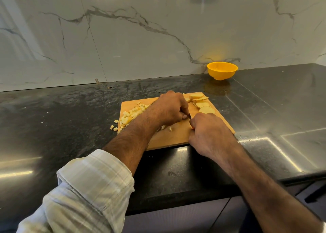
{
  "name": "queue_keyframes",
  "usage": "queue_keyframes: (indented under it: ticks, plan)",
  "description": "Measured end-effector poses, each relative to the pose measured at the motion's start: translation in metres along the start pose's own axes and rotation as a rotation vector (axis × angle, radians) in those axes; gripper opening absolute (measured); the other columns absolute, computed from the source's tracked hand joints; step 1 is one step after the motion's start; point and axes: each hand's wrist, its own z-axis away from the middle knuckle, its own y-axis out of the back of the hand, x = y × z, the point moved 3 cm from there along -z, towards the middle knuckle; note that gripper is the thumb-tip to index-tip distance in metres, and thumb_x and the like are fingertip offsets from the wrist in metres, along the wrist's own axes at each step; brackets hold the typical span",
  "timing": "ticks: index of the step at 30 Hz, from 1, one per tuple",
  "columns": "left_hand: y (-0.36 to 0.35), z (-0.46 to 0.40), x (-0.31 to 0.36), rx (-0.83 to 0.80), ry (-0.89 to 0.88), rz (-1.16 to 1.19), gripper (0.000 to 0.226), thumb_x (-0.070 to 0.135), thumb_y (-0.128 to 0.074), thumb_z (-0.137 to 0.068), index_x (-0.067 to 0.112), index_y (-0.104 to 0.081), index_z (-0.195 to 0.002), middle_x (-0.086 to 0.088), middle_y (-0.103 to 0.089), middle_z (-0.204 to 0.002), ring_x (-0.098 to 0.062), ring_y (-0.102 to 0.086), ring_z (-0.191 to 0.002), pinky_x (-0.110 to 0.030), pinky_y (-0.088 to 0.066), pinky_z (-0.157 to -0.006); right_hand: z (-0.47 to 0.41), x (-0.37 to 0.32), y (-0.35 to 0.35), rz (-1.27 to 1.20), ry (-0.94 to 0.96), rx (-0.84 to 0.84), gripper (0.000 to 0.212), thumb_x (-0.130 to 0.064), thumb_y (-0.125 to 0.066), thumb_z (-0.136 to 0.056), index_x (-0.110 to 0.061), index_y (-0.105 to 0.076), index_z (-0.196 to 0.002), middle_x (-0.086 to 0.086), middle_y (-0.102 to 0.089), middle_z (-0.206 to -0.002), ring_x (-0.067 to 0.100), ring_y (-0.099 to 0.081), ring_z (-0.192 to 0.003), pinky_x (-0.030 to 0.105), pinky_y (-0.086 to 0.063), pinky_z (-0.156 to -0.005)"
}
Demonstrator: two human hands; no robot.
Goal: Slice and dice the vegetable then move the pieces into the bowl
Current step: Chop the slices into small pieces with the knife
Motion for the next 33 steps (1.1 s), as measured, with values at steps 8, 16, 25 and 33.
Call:
queue_keyframes:
  ticks: [8,16,25,33]
  plan:
    - [0.003,0.003,-0.006,0.017,0.031,0.076,0.013,0.016,-0.085,-0.088,0.027,-0.085,-0.095,0.016,-0.077,-0.089,-0.003,-0.068,-0.091,-0.04,-0.06,-0.096,0.009,0.005,-0.005,-0.011,-0.006,0.079,0.018,-0.028,-0.052,-0.101,-0.026,-0.064,-0.114,-0.002,-0.065,-0.106,0.016,-0.057,-0.092,0.033,-0.053,-0.076]
    - [-0.001,-0.001,-0.008,0.019,0.024,0.059,0.009,0.017,-0.084,-0.088,0.023,-0.084,-0.095,0.011,-0.075,-0.093,-0.008,-0.064,-0.098,-0.041,-0.06,-0.095,0.021,-0.004,-0.01,0.043,0.003,0.018,0.005,-0.032,-0.054,-0.101,-0.03,-0.058,-0.103,-0.003,-0.062,-0.102,0.016,-0.056,-0.091,0.032,-0.048,-0.073]
    - [0.002,0.0,-0.009,0.028,0.006,0.024,0.014,0.013,-0.085,-0.086,0.025,-0.086,-0.093,0.013,-0.077,-0.088,-0.005,-0.066,-0.09,-0.037,-0.062,-0.09,0.002,-0.02,0.008,0.069,0.004,-0.093,0.025,-0.028,-0.063,-0.1,-0.022,-0.059,-0.124,-0.002,-0.051,-0.101,0.018,-0.052,-0.096,0.035,-0.054,-0.085]
    - [0.008,0.008,-0.018,0.045,-0.025,0.207,0.019,0.009,-0.086,-0.086,0.023,-0.079,-0.095,0.013,-0.074,-0.089,-0.002,-0.07,-0.088,-0.021,-0.057,-0.082,0.022,-0.006,-0.005,0.005,-0.009,0.022,0.009,-0.032,-0.056,-0.102,-0.028,-0.061,-0.107,-0.004,-0.064,-0.102,0.014,-0.06,-0.09,0.035,-0.057,-0.077]
